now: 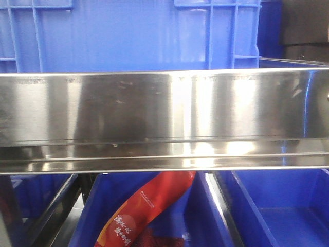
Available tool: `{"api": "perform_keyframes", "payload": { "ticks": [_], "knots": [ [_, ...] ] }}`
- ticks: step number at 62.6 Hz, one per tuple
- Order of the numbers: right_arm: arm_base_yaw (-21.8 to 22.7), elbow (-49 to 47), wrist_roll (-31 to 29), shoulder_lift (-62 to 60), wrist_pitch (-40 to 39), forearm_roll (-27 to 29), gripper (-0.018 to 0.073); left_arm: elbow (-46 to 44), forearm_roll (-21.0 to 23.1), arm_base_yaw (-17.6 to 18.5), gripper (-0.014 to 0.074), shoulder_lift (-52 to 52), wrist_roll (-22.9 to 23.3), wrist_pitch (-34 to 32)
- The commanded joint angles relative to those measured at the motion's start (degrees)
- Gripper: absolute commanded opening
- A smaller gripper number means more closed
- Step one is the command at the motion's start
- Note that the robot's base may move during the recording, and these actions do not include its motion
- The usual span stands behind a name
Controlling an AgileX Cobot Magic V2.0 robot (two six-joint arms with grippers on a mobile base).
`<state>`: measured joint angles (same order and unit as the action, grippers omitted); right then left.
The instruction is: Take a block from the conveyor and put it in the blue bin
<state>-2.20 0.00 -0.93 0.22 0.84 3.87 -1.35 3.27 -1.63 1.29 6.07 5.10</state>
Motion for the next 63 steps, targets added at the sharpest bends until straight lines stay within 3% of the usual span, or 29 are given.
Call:
{"api": "perform_keyframes", "payload": {
  "ticks": [1,15,25,35,63],
  "knots": [
    [0.27,0.00,0.04,-0.22,-1.38,-0.52,-0.0162,1.35,-1.23,0.92,-0.0111,-1.29,1.71,-5.10],
    [0.27,0.00,0.04,-0.22,-1.38,-0.52,-0.0162,1.35,-1.58,0.92,-0.0111,-1.29,-3.99,-7.16],
    [0.27,0.00,0.04,-0.22,-1.38,-0.52,-0.0162,1.35,-1.80,0.92,-0.0111,-1.29,-4.13,-7.16],
    [0.27,0.00,0.04,-0.22,-1.38,-0.52,-0.0162,1.35,-5.48,0.92,-0.0111,-1.29,-4.55,-6.47],
    [0.27,0.00,0.04,-0.22,-1.38,-0.52,-0.0162,1.35,-5.00,0.92,-0.0111,-1.29,-4.55,-7.32]
  ]
}}
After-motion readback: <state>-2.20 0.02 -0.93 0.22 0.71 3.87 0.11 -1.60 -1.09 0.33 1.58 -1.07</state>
